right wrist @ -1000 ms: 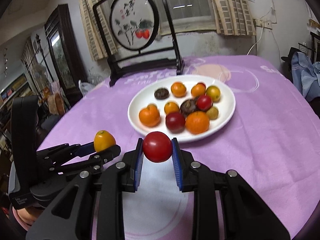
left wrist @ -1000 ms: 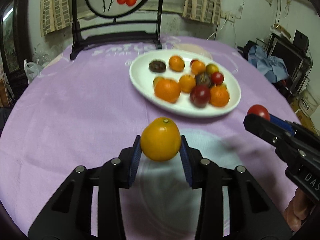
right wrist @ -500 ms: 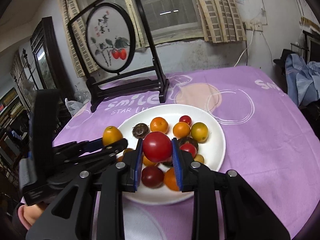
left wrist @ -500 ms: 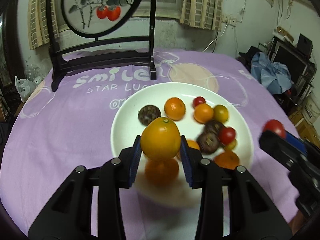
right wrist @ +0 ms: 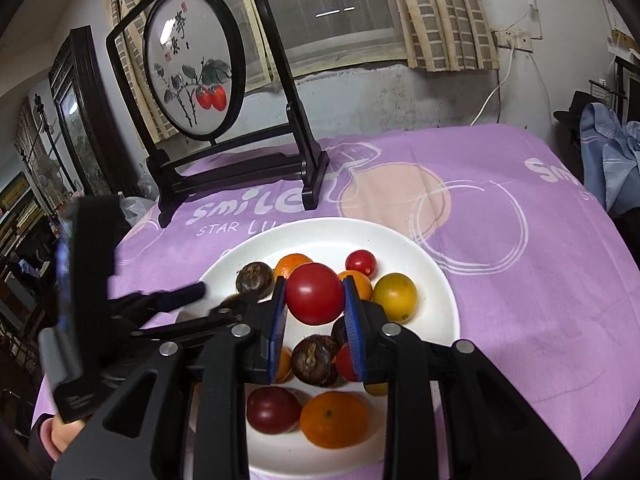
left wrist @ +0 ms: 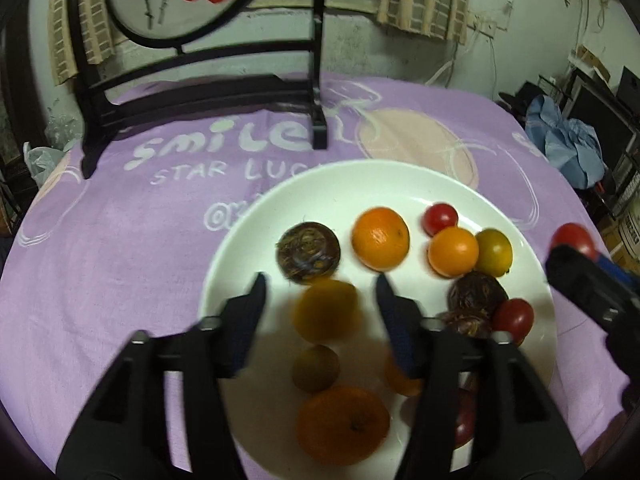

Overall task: Organize fruits
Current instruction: 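Carry the yellow and red tomatoes over the white plate and open both tools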

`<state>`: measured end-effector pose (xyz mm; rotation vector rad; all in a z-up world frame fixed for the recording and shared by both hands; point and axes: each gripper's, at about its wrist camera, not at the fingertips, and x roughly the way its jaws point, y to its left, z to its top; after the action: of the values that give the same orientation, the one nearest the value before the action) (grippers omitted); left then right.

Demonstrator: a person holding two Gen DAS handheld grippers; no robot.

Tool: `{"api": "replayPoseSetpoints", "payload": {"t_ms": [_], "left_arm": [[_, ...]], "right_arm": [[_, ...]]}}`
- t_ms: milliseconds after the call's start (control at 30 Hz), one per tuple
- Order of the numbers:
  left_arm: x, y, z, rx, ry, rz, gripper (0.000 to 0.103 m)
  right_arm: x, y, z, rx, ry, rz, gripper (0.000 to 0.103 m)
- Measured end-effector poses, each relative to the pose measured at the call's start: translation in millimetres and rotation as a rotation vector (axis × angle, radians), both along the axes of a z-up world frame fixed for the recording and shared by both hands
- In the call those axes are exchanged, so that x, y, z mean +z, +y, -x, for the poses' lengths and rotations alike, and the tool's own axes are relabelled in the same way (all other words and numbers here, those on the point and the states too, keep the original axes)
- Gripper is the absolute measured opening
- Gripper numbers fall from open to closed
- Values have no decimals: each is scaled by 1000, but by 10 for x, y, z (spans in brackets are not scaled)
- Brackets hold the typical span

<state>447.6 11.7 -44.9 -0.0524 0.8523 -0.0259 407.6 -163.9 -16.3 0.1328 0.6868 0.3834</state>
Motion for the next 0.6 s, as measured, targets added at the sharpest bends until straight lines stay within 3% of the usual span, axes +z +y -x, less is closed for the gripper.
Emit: {"api": "replayPoseSetpoints", "payload": {"t_ms": [200, 333, 433, 533, 567, 600], "left_arm": [[231, 157, 121, 55, -57, 5, 81], [371, 206, 237, 68, -96, -32, 84], [466, 235, 353, 75, -116, -59, 87], [542, 259, 442, 89, -128, -73, 89], [560, 268, 471, 93, -131, -73, 90], [581, 272, 511, 95, -134, -73, 90]], "right_arm": [[-112, 134, -164, 31, 27, 19, 28], [-183, 203, -263, 57, 47, 30, 29], [-173, 237, -240, 64, 52, 44, 37], [-129, 270, -154, 82, 48, 63, 54], [-109, 278, -108, 82, 40, 76, 64], [-87, 280, -50, 81, 25, 90, 65]]}}
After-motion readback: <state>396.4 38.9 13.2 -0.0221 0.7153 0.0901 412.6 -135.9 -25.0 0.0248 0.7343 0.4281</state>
